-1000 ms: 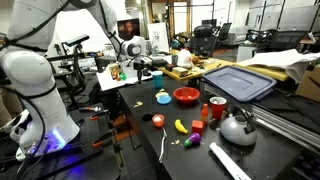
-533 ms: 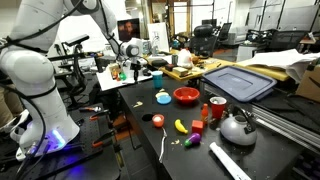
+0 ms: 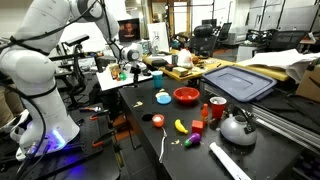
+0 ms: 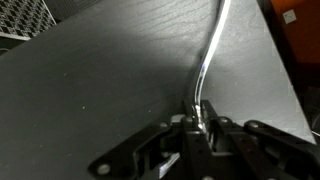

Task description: Move the fork on the left to the left.

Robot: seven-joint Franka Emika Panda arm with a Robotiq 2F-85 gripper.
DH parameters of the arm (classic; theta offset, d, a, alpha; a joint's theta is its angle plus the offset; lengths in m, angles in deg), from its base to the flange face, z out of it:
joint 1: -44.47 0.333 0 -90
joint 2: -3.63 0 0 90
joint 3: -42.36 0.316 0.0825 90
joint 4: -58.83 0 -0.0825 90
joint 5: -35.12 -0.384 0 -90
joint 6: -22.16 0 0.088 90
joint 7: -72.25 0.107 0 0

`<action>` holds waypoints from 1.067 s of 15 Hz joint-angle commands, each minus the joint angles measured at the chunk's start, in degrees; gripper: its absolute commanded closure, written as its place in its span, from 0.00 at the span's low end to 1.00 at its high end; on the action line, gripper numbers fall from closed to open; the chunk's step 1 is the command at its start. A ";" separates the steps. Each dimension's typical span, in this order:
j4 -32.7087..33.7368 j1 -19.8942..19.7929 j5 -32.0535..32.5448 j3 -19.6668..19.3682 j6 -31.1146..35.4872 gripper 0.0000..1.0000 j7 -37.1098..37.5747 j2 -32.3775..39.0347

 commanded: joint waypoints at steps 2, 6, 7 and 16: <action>1.84 1.24 4.11 -2.06 -1.60 0.45 4.40 0.37; 0.87 -0.09 5.94 -2.33 -3.01 0.15 2.38 -2.19; 0.50 -0.79 6.05 -2.15 -3.91 0.08 1.39 -3.08; -1.24 -7.71 8.11 -2.00 -10.59 0.00 -6.22 -7.81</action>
